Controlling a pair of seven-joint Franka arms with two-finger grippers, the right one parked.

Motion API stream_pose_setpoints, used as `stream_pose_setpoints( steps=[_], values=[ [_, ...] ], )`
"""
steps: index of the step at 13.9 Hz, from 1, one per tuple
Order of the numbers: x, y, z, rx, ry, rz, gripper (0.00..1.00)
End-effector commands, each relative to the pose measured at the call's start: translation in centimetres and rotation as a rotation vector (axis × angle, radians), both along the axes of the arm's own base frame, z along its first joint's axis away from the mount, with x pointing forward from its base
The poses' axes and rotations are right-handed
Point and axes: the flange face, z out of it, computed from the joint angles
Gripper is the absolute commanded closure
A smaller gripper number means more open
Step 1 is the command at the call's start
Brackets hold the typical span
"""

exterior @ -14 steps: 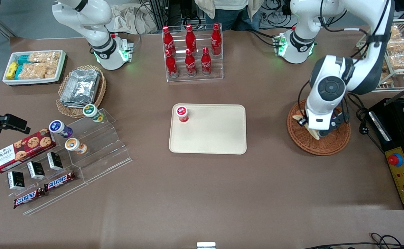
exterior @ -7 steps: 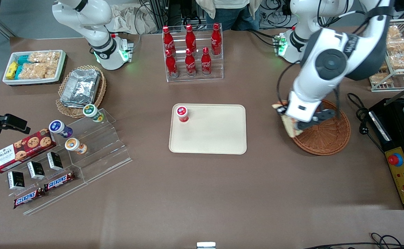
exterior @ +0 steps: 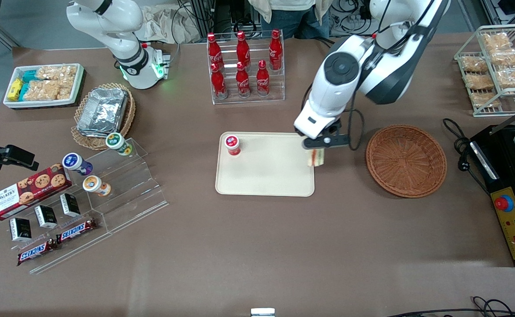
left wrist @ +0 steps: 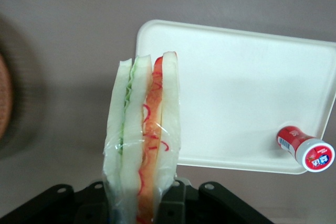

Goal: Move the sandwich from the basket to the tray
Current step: 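Carry the held sandwich with the left gripper over the cream tray, then lower the sandwich onto the tray and open the left gripper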

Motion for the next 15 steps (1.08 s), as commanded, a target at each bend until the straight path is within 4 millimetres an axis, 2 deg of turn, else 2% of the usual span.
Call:
stream_pose_setpoints(
  steps=[1, 3, 6, 10, 12, 14, 15],
  values=[
    [-0.9, -2.3, -4.4, -0.041, 0.007, -0.020, 1.00],
    [-1.7, -2.1, -7.8, -0.026, -0.020, -0.062, 1.00],
    [-2.5, -2.2, -11.0, 0.008, -0.012, -0.120, 1.00],
    [-4.0, -1.5, -16.3, 0.077, -0.007, -0.151, 1.00],
    [-5.2, -1.4, -18.1, 0.069, -0.023, -0.136, 1.00],
    [-5.7, -1.4, -18.8, 0.088, -0.051, -0.130, 1.00],
    [-5.7, -1.4, -19.1, 0.093, -0.054, -0.128, 0.77]
  ],
)
